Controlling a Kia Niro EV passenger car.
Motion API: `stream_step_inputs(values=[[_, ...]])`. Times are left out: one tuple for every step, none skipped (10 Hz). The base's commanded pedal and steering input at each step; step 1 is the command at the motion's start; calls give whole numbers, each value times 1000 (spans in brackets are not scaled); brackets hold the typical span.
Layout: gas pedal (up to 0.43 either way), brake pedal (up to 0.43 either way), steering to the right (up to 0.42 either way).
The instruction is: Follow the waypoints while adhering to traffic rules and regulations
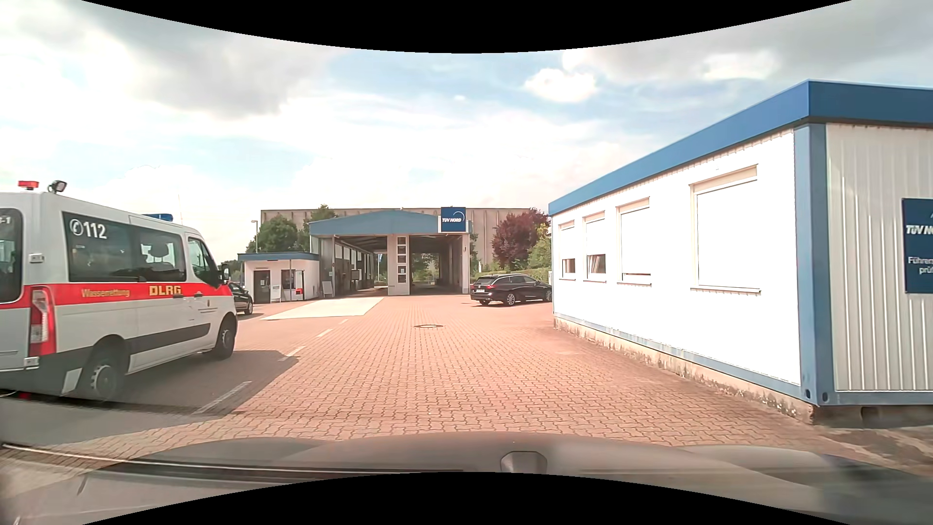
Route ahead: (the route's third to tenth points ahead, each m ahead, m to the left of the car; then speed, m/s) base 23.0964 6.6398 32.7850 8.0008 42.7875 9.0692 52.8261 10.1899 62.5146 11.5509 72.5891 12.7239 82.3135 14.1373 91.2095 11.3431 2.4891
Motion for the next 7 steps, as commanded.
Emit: stream_step_inputs(values=[[0,165,103],[0,165,88],[0,171,68],[0,165,51],[0,159,35],[0,159,14],[0,159,-2]])
